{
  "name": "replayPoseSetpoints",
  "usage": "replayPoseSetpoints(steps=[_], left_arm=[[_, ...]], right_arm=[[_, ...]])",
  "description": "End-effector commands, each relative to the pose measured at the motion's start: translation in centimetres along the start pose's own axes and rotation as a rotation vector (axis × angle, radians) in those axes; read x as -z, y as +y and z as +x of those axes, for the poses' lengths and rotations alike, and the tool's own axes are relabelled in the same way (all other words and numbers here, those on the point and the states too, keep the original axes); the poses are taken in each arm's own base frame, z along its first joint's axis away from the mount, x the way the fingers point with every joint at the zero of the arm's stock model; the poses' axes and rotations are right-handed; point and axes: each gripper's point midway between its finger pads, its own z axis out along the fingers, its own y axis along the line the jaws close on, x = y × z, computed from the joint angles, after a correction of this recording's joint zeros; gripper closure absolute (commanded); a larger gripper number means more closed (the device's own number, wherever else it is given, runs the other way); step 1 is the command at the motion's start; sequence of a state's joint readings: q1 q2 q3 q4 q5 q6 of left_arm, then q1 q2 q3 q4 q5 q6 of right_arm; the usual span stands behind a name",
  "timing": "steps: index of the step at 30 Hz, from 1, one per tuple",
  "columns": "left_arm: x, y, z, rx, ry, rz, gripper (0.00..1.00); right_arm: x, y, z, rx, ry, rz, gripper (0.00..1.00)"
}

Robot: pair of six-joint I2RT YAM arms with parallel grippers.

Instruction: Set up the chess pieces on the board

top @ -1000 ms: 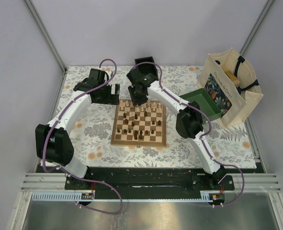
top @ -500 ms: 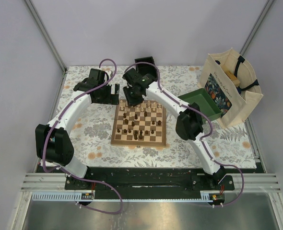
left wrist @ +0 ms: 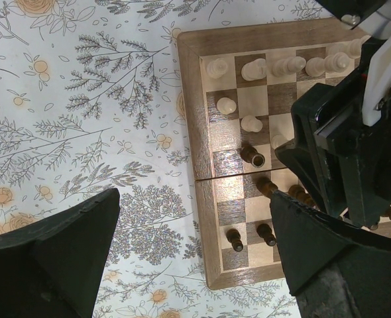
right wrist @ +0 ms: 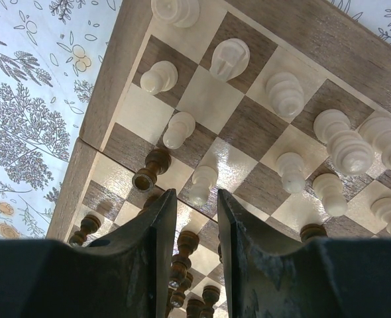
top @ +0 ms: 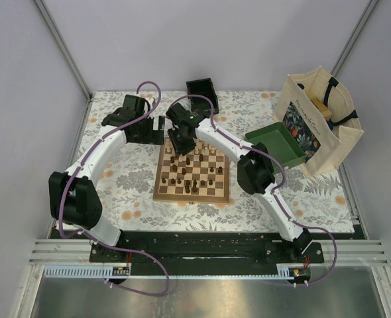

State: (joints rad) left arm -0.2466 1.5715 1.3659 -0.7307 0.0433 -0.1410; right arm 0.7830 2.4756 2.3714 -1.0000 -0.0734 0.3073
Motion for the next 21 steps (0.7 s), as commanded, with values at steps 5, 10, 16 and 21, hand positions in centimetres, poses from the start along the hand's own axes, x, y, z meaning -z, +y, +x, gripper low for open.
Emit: replayPoseSetpoints(steps=[5,10,16,21], left_arm=[[1.72,0.33,-1.85,0.012,-0.095,-0.020,0.01],[1.69,0.42,-1.84,0.013,-0.095,-0.022,0.01],[1.64,0.41,-1.81,0.011,-0.094,-0.021,0.01],[1.64,0.32,-1.80,0.010,-0.093,-0.019,0.01]], right_arm=[[0.41,0.71,-0.97,0.016,-0.028,-0.024,0.62],[0.29,0.63,-0.95,0.017,-0.026,-0.020,0.62],[0.24,0.62,-1.02,0.017,-0.028,-0.019,0.68],[0.30,0.59,-0.92,0.017,-0.024,-0.017,0.64]])
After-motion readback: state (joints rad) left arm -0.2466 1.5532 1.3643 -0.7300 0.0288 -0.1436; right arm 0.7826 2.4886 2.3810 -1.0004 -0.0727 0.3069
